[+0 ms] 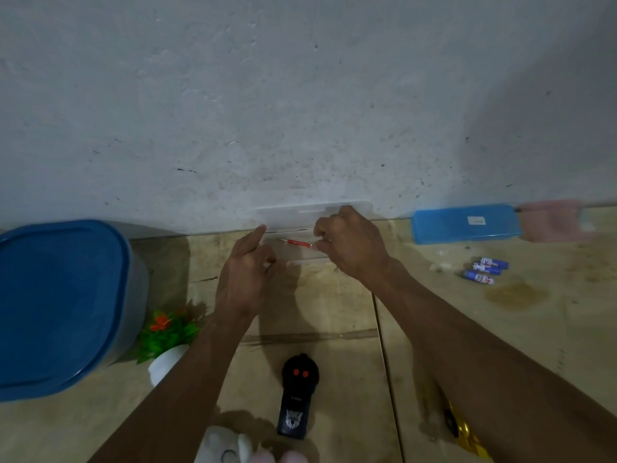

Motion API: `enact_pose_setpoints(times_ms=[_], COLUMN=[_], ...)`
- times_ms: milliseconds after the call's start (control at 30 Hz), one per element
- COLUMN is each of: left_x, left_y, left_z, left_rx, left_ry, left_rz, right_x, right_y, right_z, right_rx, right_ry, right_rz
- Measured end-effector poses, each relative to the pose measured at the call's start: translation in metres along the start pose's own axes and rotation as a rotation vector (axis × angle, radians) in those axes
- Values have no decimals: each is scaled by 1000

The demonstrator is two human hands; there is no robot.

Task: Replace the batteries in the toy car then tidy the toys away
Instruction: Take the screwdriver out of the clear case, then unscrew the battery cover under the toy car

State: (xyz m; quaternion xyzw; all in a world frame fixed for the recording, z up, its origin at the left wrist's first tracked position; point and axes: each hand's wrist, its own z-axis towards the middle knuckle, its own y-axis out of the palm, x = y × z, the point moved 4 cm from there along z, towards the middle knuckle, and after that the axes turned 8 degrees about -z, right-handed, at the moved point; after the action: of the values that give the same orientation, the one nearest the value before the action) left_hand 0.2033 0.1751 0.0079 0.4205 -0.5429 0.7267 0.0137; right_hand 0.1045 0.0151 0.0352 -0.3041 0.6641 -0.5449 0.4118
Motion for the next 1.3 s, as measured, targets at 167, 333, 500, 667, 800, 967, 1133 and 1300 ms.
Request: enact_pose_setpoints(times_ms=[167, 333, 500, 667, 800, 967, 1133, 1300], left_x=[2, 4, 5, 17, 48, 110, 192, 263], left_y=[0, 1, -1, -5, -8, 14, 70, 136], left_z=[0, 1, 3, 4, 3, -9, -53, -119], left_rx=[-15, -23, -46, -37, -6, 0, -105, -203], left_ry=[-15, -22, -77, -199, -180, -209, -298, -583], left_rz=[-3, -18, 19, 84, 165, 11, -123, -166], right_x=[-1, -4, 5, 41, 85, 130, 168, 204], right_y=[5, 0, -15, -43, -53, -68, -80, -81], right_z=[3, 5, -10, -52, -99, -154, -199, -232], right_rx=[-119, -84, -97, 70, 241, 393, 516, 497], right_ry=[31, 21, 56, 222, 554, 850, 958, 996], right_rz=[-117, -116, 45, 431, 886, 1355, 1553, 1545])
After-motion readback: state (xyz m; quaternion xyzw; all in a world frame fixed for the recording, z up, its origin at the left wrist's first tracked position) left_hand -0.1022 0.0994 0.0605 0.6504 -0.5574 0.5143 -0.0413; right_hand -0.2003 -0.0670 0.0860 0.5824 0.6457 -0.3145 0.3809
